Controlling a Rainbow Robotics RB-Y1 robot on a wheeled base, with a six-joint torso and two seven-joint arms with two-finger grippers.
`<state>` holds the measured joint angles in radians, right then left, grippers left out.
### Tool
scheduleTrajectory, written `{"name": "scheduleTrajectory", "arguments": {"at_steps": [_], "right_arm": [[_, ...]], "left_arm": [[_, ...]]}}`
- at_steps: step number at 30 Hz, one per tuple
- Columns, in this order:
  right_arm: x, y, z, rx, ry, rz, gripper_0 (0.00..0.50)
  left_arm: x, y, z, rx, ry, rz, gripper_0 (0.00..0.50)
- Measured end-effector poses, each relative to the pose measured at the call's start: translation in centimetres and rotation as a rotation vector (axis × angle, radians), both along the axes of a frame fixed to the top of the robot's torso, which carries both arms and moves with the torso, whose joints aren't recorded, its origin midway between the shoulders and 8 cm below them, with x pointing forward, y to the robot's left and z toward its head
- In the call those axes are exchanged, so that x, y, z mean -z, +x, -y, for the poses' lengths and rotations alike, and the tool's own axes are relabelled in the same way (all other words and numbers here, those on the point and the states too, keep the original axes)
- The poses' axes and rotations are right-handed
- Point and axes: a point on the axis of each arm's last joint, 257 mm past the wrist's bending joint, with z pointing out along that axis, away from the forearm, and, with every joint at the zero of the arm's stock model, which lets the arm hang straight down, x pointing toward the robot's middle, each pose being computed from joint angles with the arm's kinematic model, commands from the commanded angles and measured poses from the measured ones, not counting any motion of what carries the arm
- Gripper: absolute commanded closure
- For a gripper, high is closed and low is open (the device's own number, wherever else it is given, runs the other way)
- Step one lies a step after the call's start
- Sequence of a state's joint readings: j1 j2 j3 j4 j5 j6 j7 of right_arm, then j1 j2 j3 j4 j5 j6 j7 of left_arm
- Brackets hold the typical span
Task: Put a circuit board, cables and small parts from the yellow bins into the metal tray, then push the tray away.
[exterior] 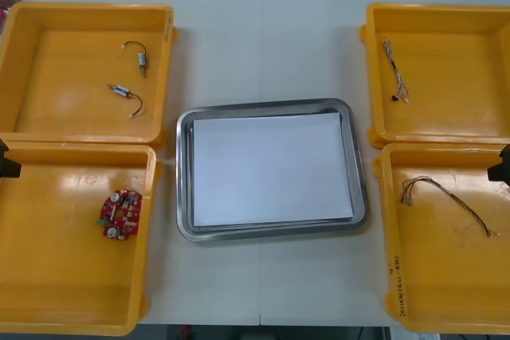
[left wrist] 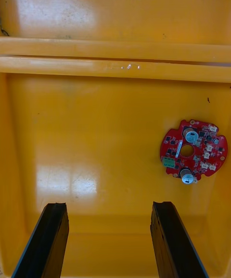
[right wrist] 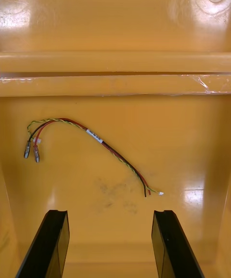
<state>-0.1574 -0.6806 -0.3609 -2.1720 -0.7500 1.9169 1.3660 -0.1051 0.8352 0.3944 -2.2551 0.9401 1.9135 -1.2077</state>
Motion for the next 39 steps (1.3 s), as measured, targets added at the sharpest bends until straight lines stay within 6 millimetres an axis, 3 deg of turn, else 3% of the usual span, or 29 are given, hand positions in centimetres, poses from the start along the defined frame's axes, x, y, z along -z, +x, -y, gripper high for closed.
{"name": "scheduleTrajectory", "arguments": {"at_steps": [32, 39], "right_arm": [[-0.06, -0.04, 0.02, 0.001, 0.005, 0.002, 0.0], [0.78, -0.83, 0.18, -0.001, 0.01, -0.021, 0.0]], "left_arm": [[0.07, -0.03, 0.06, 0.002, -0.002, -0.003, 0.0], [0.17, -0.17, 0.53, 0.015, -0.015, -0.009, 0.0]]}}
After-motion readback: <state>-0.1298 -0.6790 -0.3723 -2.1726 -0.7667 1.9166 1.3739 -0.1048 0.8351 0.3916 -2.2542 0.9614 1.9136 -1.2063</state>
